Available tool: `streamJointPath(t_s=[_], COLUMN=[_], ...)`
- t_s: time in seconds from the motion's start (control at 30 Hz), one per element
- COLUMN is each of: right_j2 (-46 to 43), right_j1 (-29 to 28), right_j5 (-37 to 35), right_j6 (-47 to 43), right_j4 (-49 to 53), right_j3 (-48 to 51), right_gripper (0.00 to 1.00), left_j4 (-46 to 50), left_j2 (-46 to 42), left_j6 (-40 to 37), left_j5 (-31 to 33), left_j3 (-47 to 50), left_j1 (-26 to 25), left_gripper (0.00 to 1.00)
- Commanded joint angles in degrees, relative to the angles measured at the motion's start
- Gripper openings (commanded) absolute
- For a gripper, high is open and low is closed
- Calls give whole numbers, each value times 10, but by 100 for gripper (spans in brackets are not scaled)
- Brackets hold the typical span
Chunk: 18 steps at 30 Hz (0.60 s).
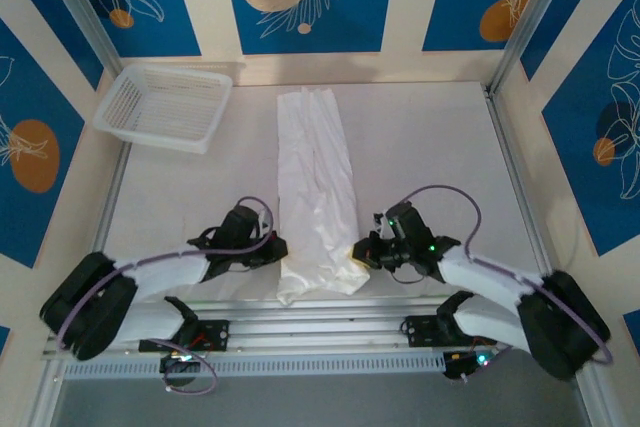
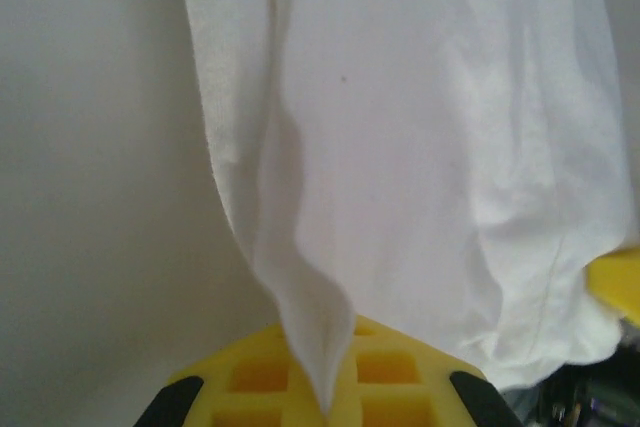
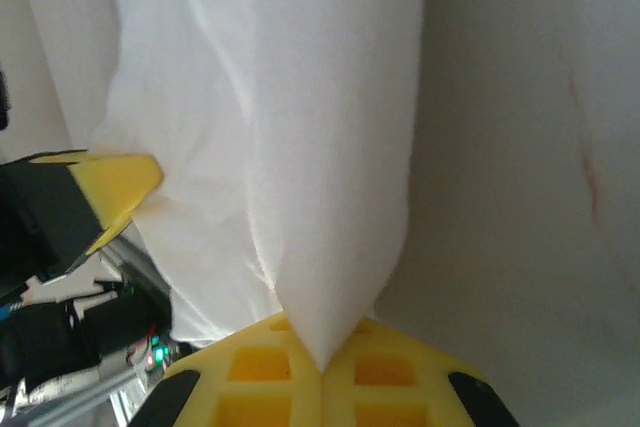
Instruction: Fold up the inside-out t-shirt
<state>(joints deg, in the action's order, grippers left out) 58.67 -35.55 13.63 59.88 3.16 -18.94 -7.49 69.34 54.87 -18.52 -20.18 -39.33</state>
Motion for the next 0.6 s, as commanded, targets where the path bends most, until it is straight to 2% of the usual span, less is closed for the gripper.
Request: streamJointPath(t_s=[0.0, 0.07, 0.13, 0.2, 0.3, 0.57], right_j2=[-102, -145, -150, -123, -35, 221], right_j1=[-18, -10, 8, 32, 69, 156], right_j5=[-19, -23, -20, -10, 9, 25], right_j6=[13, -1, -23, -51, -112, -229], right_j4=[128, 184, 208, 206, 188, 141], right_j3=[-7, -38, -79, -128, -216, -453], right_gripper=[0, 0, 0, 0, 0, 0], left_j4=[82, 145, 206, 238, 265, 151], left_j2=[-82, -136, -161, -154, -105, 86], left_j6=[36, 29, 3, -24, -48, -114], left_j5=[21, 43, 78, 97, 88, 47], left_j3=[21, -13, -67, -125, -207, -347], left_j1=[-21, -22, -19, -9, 35, 168], left_gripper=[0, 0, 0, 0, 0, 0])
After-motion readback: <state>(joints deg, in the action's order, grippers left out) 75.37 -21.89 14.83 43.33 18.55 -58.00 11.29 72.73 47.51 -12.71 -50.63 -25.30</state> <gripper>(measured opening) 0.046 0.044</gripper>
